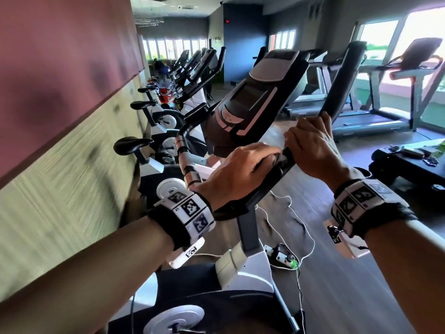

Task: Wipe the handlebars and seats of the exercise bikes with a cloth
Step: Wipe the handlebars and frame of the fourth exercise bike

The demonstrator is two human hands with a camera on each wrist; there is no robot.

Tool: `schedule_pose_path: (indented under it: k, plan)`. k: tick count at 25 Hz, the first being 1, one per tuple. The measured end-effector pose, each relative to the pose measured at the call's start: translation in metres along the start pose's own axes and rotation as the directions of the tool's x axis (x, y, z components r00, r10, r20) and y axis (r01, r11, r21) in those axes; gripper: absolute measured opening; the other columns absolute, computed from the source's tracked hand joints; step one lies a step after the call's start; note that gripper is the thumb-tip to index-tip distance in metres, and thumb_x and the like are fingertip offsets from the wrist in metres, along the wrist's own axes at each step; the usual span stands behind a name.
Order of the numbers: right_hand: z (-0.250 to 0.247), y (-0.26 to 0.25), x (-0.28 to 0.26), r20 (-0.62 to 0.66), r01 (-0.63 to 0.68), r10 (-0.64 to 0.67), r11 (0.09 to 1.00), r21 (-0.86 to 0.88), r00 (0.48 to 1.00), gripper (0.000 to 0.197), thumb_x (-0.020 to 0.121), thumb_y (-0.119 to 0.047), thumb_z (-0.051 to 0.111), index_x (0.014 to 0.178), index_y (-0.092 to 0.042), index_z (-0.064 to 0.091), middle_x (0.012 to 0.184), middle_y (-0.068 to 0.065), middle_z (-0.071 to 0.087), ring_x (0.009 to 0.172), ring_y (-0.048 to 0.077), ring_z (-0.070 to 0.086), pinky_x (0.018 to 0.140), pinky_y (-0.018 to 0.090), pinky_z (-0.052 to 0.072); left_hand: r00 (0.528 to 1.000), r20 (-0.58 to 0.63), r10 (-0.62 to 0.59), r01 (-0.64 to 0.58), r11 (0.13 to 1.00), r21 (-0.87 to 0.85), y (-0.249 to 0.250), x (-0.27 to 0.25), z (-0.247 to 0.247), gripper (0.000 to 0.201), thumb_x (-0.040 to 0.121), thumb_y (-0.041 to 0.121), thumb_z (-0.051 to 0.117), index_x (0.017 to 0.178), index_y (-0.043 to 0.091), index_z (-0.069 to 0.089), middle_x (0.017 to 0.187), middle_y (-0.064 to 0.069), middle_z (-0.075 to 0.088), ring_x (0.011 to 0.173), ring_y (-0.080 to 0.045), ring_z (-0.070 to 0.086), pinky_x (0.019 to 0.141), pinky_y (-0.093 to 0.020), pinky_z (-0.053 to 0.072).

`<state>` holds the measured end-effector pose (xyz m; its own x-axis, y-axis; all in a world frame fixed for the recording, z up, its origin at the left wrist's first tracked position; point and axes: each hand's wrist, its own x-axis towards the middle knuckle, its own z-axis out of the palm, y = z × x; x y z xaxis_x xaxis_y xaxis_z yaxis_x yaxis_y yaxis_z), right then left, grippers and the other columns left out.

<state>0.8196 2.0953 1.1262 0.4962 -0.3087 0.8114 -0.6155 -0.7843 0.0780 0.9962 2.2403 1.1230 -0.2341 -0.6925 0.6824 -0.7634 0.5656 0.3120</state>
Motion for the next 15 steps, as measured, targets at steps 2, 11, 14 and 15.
schedule_pose_path:
  k: [2,11,14,15]
  plan:
    - [-0.001,0.000,0.001,0.017,0.005,-0.005,1.000,0.003,1.000,0.041,0.103,-0.029,0.039,0.071,-0.013,0.061,0.077,-0.003,0.045,0.093,0.031,0.047,0.104,0.051,0.028,0.995,-0.027,-0.093,0.095,0.993,0.065,0.006,0.008,0.006,0.031,0.102,0.021,0.040,0.099,0.004,0.066,0.090,-0.005,0.064,0.083,-0.020,0.059,0.079,-0.042,0.050]
    - [-0.006,-0.002,0.001,0.050,0.001,0.000,1.000,-0.026,0.999,0.044,0.101,-0.031,0.035,0.075,-0.012,0.064,0.079,0.004,0.053,0.094,0.031,0.048,0.101,0.045,0.026,0.989,0.066,-0.134,0.142,0.982,-0.124,0.002,-0.013,0.006,0.048,0.108,0.035,0.034,0.148,0.014,0.052,0.147,0.000,0.056,0.140,-0.011,0.046,0.116,-0.042,0.036]
    - [-0.007,-0.006,-0.001,0.049,-0.018,0.019,1.000,-0.019,0.999,0.044,0.102,-0.031,0.035,0.074,-0.011,0.064,0.079,0.002,0.051,0.095,0.032,0.048,0.103,0.048,0.027,0.983,0.082,-0.162,0.170,0.980,-0.103,0.011,-0.055,0.001,0.054,0.109,0.035,0.035,0.159,0.015,0.033,0.162,0.002,0.038,0.151,-0.006,0.027,0.126,-0.035,0.023]
    - [-0.007,-0.007,-0.001,0.050,-0.028,0.029,0.999,-0.020,0.998,0.045,0.102,-0.031,0.035,0.074,-0.011,0.065,0.080,0.000,0.050,0.096,0.032,0.048,0.104,0.048,0.026,0.983,0.095,-0.158,0.167,0.981,-0.101,0.014,-0.068,-0.002,0.055,0.109,0.034,0.034,0.160,0.014,0.029,0.164,0.002,0.034,0.153,-0.005,0.024,0.126,-0.032,0.020]
